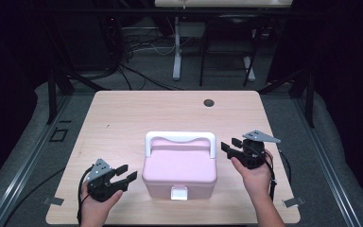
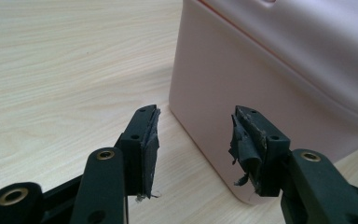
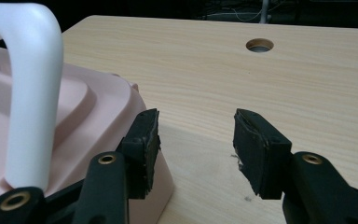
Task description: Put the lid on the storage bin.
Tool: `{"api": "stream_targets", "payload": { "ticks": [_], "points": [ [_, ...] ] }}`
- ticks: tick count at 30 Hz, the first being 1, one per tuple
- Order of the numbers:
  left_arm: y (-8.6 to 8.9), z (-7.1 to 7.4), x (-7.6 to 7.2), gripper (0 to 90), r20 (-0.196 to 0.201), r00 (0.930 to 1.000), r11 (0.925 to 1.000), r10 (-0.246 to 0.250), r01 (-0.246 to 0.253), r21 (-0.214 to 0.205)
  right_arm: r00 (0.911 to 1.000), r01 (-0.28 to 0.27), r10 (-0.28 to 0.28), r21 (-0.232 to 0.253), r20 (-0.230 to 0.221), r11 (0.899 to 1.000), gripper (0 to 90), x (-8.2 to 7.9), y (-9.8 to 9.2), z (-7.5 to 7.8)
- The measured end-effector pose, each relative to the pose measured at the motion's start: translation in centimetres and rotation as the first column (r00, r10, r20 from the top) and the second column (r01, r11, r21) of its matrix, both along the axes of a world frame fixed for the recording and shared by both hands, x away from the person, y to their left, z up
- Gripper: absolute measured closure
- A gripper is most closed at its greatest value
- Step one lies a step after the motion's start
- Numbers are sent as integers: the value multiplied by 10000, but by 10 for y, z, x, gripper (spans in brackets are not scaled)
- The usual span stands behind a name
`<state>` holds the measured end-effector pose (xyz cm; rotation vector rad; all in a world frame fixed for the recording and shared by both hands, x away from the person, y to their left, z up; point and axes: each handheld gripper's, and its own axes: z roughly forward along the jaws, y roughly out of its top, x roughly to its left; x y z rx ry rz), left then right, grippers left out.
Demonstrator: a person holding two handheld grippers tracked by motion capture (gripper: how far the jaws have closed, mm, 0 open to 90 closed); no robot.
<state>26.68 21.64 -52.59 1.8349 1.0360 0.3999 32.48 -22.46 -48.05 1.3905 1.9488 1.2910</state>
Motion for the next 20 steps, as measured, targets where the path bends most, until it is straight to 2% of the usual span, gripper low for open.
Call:
{"api": "stream_targets", "payload": {
  "ticks": [5,9,12,20],
  "points": [
    [3,-4,2,497,-136,9999,10000,35,-36,-61,10000,-9,9,7,-86,10000,494,1,0,-2],
    [3,-9,4,494,-233,9997,9999,-61,64,107,9998,1,-3,-82,-183,10000,488,3,-1,-4],
    [4,-10,5,493,-301,9995,10000,-54,57,81,9998,16,-18,-82,-204,10000,487,4,-1,-4],
    [3,-10,5,481,-258,9997,10000,-17,18,45,9999,63,-61,134,-123,9999,487,3,-6,-1]
  ]
}}
